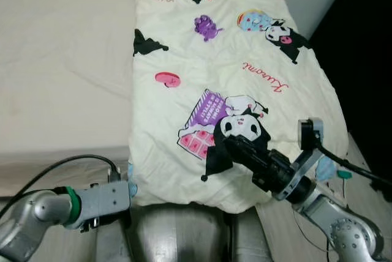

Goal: Clean up the room

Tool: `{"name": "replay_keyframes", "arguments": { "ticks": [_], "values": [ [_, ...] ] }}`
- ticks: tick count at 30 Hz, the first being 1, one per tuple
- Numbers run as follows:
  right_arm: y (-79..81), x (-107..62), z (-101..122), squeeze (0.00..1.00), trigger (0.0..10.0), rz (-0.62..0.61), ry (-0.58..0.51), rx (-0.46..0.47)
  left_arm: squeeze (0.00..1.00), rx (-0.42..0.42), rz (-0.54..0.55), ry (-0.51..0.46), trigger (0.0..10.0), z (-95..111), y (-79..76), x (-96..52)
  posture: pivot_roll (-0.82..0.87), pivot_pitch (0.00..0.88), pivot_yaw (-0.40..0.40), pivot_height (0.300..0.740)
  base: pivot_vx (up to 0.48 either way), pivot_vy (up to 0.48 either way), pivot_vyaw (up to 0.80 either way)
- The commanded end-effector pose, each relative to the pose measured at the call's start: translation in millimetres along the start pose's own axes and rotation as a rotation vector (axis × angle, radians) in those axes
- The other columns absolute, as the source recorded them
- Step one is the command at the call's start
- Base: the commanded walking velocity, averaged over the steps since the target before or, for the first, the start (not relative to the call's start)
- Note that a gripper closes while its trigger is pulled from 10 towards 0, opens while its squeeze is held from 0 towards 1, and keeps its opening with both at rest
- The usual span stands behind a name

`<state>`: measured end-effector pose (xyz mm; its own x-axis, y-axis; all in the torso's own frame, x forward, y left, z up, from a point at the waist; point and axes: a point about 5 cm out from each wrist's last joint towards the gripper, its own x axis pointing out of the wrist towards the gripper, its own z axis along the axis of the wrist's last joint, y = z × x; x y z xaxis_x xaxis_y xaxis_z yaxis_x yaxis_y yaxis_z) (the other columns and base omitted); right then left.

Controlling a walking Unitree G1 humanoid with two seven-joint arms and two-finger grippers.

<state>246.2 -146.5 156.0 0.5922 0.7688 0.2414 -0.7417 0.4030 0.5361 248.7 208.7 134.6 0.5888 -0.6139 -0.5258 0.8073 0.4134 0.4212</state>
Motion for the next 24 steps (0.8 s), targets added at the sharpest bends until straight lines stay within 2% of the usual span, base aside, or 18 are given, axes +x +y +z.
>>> {"name": "replay_keyframes", "arguments": {
  "ticks": [1,2,4,5,6,8,9,10,11,12,13,14,15,18,21,22,24],
  "values": [
    [-2.4,-2.5,-1.4,0.0,10.0,-0.023,0.004,0.013,0.0,-0.053,-0.018,-0.054,10.0,6.6,-0.9,-2.0,0.01,0.158,-0.031,0.53,0.0,0.0,0.0],
    [-5.4,-1.1,-1.8,0.0,10.0,-0.056,-0.015,-0.002,0.0,-0.203,0.047,-0.352,10.0,46.4,12.3,-0.8,0.0,0.157,-0.035,0.53,0.0,0.0,0.0],
    [-5.4,-1.1,-1.8,0.0,10.0,-0.056,-0.015,-0.002,0.0,-0.203,0.047,-0.352,10.0,46.4,12.3,-0.8,0.0,0.157,-0.035,0.53,0.0,0.0,0.0],
    [-8.6,-0.6,-1.1,0.0,10.0,-0.085,-0.032,-0.015,0.0,-0.232,0.071,-0.448,10.0,60.3,15.8,2.1,0.0,0.155,-0.038,0.53,0.0,0.0,0.0],
    [-11.9,0.0,0.1,0.0,10.0,-0.115,-0.051,-0.03,0.0,-0.248,0.1,-0.503,10.0,69.6,18.0,7.4,0.0,0.155,-0.038,0.53,0.0,0.0,0.0],
    [-22.4,1.5,5.9,0.0,10.0,-0.218,-0.104,-0.092,0.0,-0.188,0.213,-0.476,10.0,75.5,19.3,32.7,0.0,0.154,-0.038,0.53,0.0,0.0,0.0],
    [-28.8,2.0,10.5,0.0,10.0,-0.289,-0.135,-0.142,0.0,-0.171,0.285,-0.416,10.0,72.2,19.7,50.5,-0.02,0.152,-0.036,0.53,0.0,0.0,0.0],
    [-28.8,2.0,10.5,0.0,10.0,-0.289,-0.135,-0.142,0.0,-0.171,0.285,-0.416,10.0,72.2,19.7,50.5,-0.02,0.152,-0.036,0.53,0.0,0.0,0.0],
    [-33.9,1.8,15.3,0.0,10.0,-0.349,-0.165,-0.176,0.0,-0.143,0.363,-0.362,10.0,69.0,20.2,64.8,-0.02,0.152,-0.036,0.53,0.0,0.0,0.0],
    [-36.6,1.5,18.2,0.0,10.0,-0.383,-0.184,-0.194,0.0,-0.127,0.408,-0.33,10.0,66.9,20.3,72.5,-0.02,0.152,-0.036,0.53,0.0,0.0,0.0],
    [-41.8,-1.1,23.6,0.0,10.0,-0.453,-0.197,-0.26,0.0,-0.117,0.45,-0.284,10.0,61.5,17.5,85.2,-0.03,0.149,-0.035,0.53,0.0,0.0,0.0],
    [-41.8,-1.1,23.6,0.0,10.0,-0.453,-0.197,-0.26,0.0,-0.117,0.45,-0.284,10.0,61.5,17.5,85.2,-0.03,0.149,-0.035,0.53,0.0,0.0,0.0],
    [-47.8,-6.4,30.4,0.0,10.0,-0.539,-0.21,-0.347,0.0,-0.143,0.475,-0.23,10.0,52.2,10.6,98.7,-0.04,0.15,-0.034,0.53,0.0,0.0,0.0],
    [-51.5,-10.6,32.5,0.0,10.0,-0.583,-0.216,-0.383,0.0,-0.178,0.454,-0.19,10.0,40.8,3.4,103.2,-0.04,0.15,-0.034,0.53,0.0,0.0,0.0],
    [-53.6,-12.8,31.9,0.0,10.0,-0.596,-0.213,-0.387,0.0,-0.157,0.443,-0.148,10.0,28.6,0.0,99.0,-0.04,0.15,-0.034,0.53,0.0,0.0,0.0],
    [-56.8,-15.2,29.6,0.0,10.0,-0.612,-0.209,-0.389,0.0,-0.121,0.427,-0.081,10.0,7.2,-3.4,84.9,-0.02,0.152,-0.035,0.53,0.0,0.0,0.0],
    [-59.2,-15.7,26.8,0.0,10.0,-0.623,-0.205,-0.389,0.0,-0.114,0.393,-0.043,10.0,-9.5,-6.5,70.6,-0.02,0.151,-0.034,0.53,0.0,0.0,0.0]
  ]
}}
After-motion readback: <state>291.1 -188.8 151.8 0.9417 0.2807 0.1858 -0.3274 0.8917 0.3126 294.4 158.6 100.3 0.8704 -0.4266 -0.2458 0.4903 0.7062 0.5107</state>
